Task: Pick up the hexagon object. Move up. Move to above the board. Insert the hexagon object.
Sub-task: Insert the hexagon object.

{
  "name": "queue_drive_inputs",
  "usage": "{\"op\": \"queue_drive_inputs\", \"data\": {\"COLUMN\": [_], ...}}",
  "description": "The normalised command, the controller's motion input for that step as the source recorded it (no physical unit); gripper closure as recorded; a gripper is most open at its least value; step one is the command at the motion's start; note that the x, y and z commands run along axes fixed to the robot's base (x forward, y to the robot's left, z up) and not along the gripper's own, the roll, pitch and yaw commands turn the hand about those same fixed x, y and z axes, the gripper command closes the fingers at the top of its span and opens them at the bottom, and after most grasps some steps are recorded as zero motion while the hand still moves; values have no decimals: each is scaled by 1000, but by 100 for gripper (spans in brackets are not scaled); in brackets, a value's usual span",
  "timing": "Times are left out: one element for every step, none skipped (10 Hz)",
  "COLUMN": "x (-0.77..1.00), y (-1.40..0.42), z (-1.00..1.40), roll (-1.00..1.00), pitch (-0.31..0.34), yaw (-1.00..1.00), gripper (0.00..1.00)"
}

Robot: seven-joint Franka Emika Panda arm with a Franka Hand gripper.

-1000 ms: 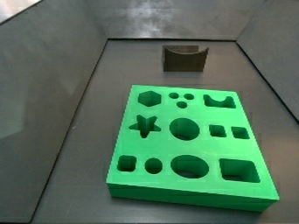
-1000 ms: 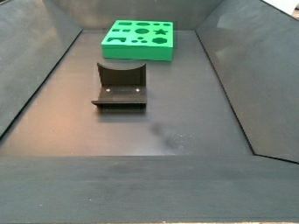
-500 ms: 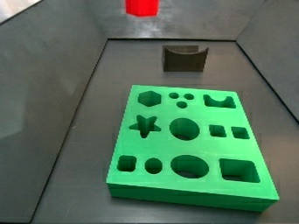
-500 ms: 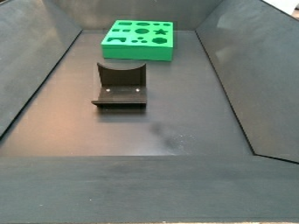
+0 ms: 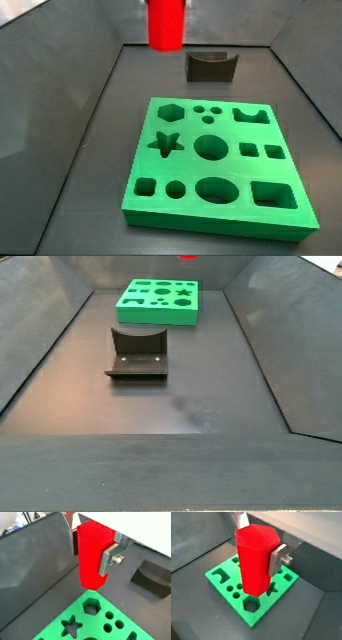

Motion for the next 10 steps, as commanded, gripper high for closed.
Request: {"op": "queue_drive_inputs", "data": {"x": [189, 134, 134, 126, 106, 43, 0, 0, 0, 0], "y": [0, 0, 0, 0, 0, 0, 0, 0, 0, 0], "z": [-594, -580, -606, -537, -477, -503, -423, -446, -414, -369], "roll": [73, 44, 80, 87, 71, 77, 36, 73, 56, 54], "pitch": [-37, -63, -56, -31, -21, -47, -86, -63, -61, -57], "yaw": [-43, -14, -17, -23, -11, -20, -14, 0, 0, 0], "gripper": [100, 100, 100, 100, 100, 100, 100, 100, 100, 100]}}
